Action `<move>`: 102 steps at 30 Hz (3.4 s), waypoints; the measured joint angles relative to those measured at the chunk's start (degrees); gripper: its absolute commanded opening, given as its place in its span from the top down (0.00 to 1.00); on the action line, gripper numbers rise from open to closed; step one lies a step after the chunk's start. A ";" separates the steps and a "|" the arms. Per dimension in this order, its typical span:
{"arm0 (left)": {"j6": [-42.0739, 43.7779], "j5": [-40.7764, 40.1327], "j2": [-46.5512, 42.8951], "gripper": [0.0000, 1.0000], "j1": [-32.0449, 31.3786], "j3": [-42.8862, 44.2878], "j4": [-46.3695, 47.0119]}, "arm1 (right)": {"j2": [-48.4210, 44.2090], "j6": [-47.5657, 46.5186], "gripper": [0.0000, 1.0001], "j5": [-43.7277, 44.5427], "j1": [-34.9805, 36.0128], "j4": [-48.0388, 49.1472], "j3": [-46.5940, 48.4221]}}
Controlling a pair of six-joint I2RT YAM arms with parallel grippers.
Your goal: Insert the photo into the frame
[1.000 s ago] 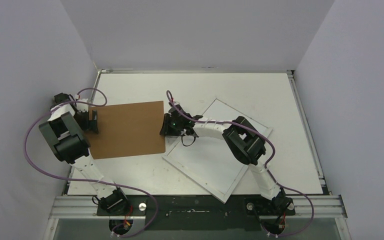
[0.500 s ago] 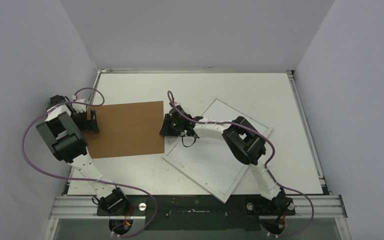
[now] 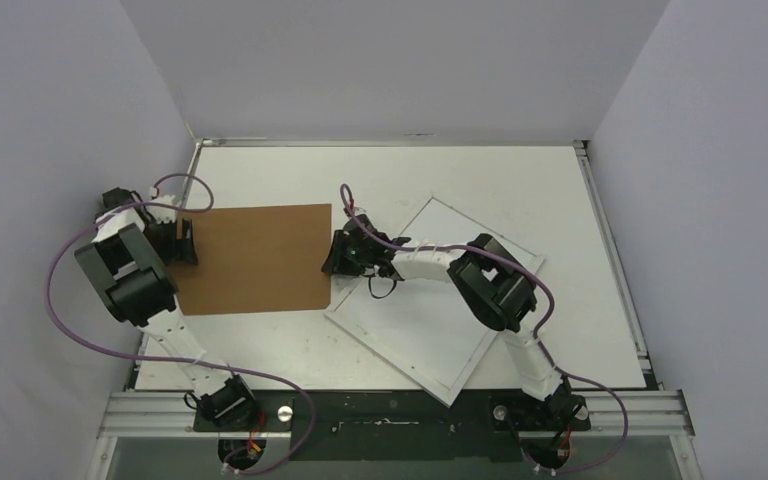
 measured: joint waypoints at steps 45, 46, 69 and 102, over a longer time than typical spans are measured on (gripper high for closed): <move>-11.28 28.37 -13.60 0.52 -11.47 44.02 -45.05 | -0.85 10.32 0.70 -10.58 -3.32 17.00 -8.81; -11.72 28.48 -13.60 0.52 -12.00 43.54 -45.48 | -0.87 10.51 0.70 -10.71 -3.34 17.55 -9.05; -12.68 13.62 -18.71 1.00 -23.04 48.70 -44.96 | -4.52 -3.56 0.26 -21.31 -8.59 11.19 -4.42; 9.75 36.79 -45.70 1.00 -22.93 32.11 -37.88 | -37.38 -36.92 0.10 -41.94 -29.75 26.10 -7.32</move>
